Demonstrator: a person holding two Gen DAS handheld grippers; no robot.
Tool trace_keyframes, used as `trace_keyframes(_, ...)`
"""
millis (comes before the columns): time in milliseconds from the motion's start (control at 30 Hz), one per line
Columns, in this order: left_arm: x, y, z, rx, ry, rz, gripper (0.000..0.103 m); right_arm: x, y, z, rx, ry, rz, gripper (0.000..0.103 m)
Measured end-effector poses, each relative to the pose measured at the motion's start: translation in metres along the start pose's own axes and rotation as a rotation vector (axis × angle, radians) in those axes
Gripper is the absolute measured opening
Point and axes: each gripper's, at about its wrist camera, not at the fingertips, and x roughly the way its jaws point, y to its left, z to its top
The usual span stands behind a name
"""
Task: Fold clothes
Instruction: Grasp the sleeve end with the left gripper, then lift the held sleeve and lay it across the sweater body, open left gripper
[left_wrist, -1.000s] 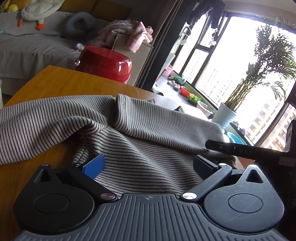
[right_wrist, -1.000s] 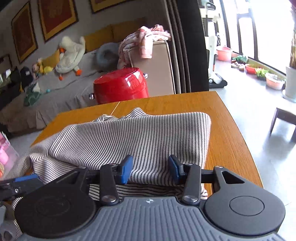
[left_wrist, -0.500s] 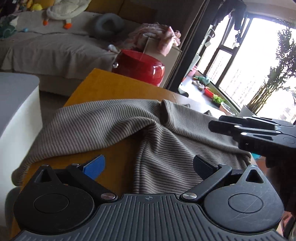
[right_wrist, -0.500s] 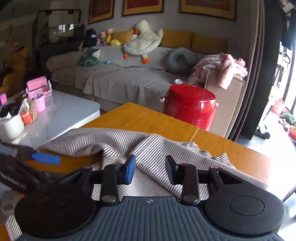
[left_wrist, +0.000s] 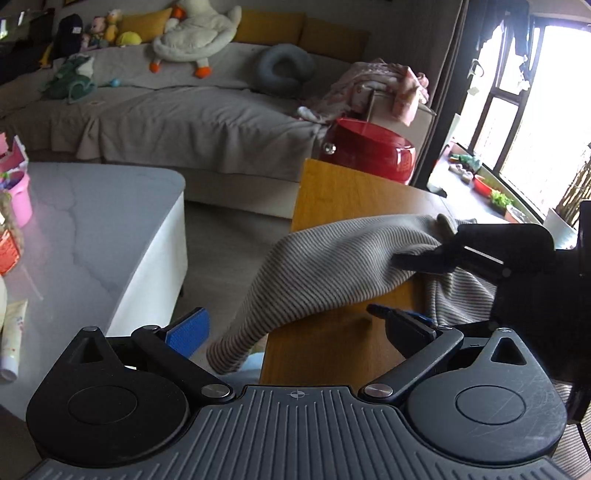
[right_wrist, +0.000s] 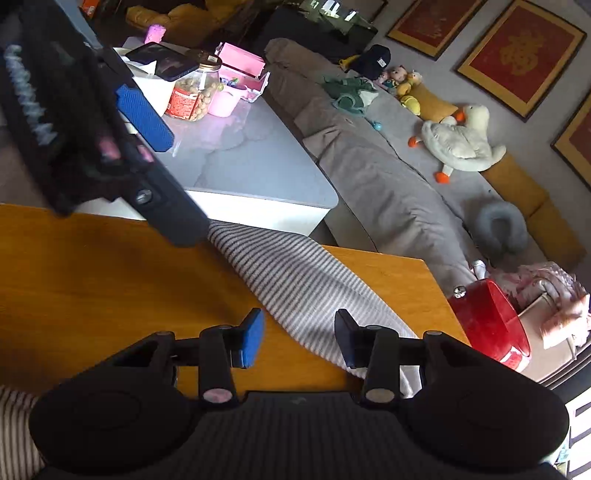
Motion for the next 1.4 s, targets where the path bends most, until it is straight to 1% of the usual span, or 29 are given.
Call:
trace_keyframes(33, 0.000, 0.000, 0.000, 0.000, 0.001, -0.001, 0.103, 0.004, 0.001, 0.001, 0.017, -0.005, 0.001, 0.035)
trace_keyframes(67, 0.000, 0.001, -0.001, 0.000, 0.002, -0.002, 0.103, 0.007, 0.000, 0.003, 0.039, 0.003, 0.011, 0.017)
trace_keyframes(100, 0.000, 0.001, -0.001, 0.000, 0.003, -0.003, 0.103, 0.008, 0.000, 0.006, 0.068, 0.006, 0.016, 0.004)
trace_keyframes(200, 0.000, 0.002, -0.001, 0.000, -0.001, -0.003, 0.103, -0.009, -0.014, 0.013, 0.176, -0.064, -0.003, 0.004)
trace_keyframes(233, 0.001, 0.001, -0.001, 0.000, -0.001, -0.003, 0.103, -0.020, -0.025, 0.016, 0.233, -0.097, -0.008, 0.004)
trace_keyframes(267, 0.001, 0.001, -0.001, 0.001, -0.001, -0.003, 0.103, -0.032, -0.037, 0.016, 0.282, -0.124, -0.018, 0.000)
trace_keyframes(333, 0.004, -0.001, 0.000, 0.001, -0.001, -0.008, 0.103, -0.058, -0.063, 0.015, 0.380, -0.177, -0.038, 0.000)
trace_keyframes(367, 0.006, -0.002, 0.000, -0.001, 0.000, -0.013, 0.103, -0.069, -0.073, 0.011, 0.406, -0.188, -0.051, 0.000)
trace_keyframes(467, 0.011, -0.008, 0.000, -0.003, 0.007, -0.032, 0.103, -0.087, -0.086, -0.004, 0.415, -0.154, -0.098, 0.000)
trace_keyframes(500, 0.013, -0.010, -0.001, 0.000, 0.010, -0.037, 0.103, -0.089, -0.086, -0.011, 0.408, -0.129, -0.106, 0.000)
trace_keyframes(567, 0.021, -0.014, -0.001, 0.000, 0.025, -0.047, 0.103, -0.088, -0.074, -0.021, 0.315, -0.089, -0.122, 0.000)
trace_keyframes(633, 0.028, -0.018, -0.001, -0.001, 0.041, -0.056, 0.103, -0.083, -0.058, -0.025, 0.226, -0.056, -0.108, 0.001)
trace_keyframes(667, 0.034, -0.019, 0.000, 0.005, 0.041, -0.054, 0.103, -0.080, -0.052, -0.025, 0.206, -0.049, -0.092, 0.001)
trace_keyframes(733, 0.045, -0.023, 0.002, 0.016, 0.040, -0.049, 0.103, -0.074, -0.046, -0.022, 0.210, -0.052, -0.071, 0.003)
trace_keyframes(767, 0.051, -0.025, 0.003, 0.022, 0.039, -0.047, 0.103, -0.072, -0.044, -0.020, 0.213, -0.054, -0.061, 0.006)
trace_keyframes(800, 0.057, -0.027, 0.005, 0.047, 0.039, -0.030, 0.101, -0.070, -0.043, -0.018, 0.225, -0.062, -0.055, 0.012)
trace_keyframes(833, 0.063, -0.030, 0.007, 0.075, 0.038, -0.012, 0.099, -0.070, -0.043, -0.017, 0.237, -0.071, -0.054, 0.015)
trace_keyframes(867, 0.069, -0.030, 0.009, 0.094, 0.037, 0.002, 0.092, -0.071, -0.043, -0.016, 0.248, -0.080, -0.052, 0.022)
trace_keyframes(900, 0.074, -0.030, 0.012, 0.112, 0.035, 0.014, 0.081, -0.072, -0.043, -0.017, 0.258, -0.087, -0.051, 0.030)
trace_keyframes(967, 0.084, -0.030, 0.016, 0.147, 0.032, 0.039, 0.074, -0.078, -0.043, -0.021, 0.280, -0.099, -0.051, 0.034)
trace_keyframes(1033, 0.087, -0.025, 0.021, 0.140, 0.017, 0.044, 0.058, -0.086, -0.047, -0.029, 0.314, -0.104, -0.059, 0.035)
trace_keyframes(1067, 0.087, -0.024, 0.024, 0.138, 0.009, 0.067, 0.038, -0.090, -0.049, -0.033, 0.331, -0.107, -0.063, 0.037)
trace_keyframes(1100, 0.086, -0.023, 0.028, 0.142, -0.003, 0.086, 0.022, -0.095, -0.053, -0.038, 0.362, -0.109, -0.066, 0.037)
trace_keyframes(1233, 0.073, -0.028, 0.047, 0.167, -0.073, 0.081, 0.016, -0.113, -0.071, -0.063, 0.517, -0.130, -0.079, 0.040)
trace_keyframes(1400, 0.053, -0.064, 0.080, 0.247, -0.184, 0.057, 0.016, -0.131, -0.088, -0.094, 0.665, -0.142, -0.129, 0.042)
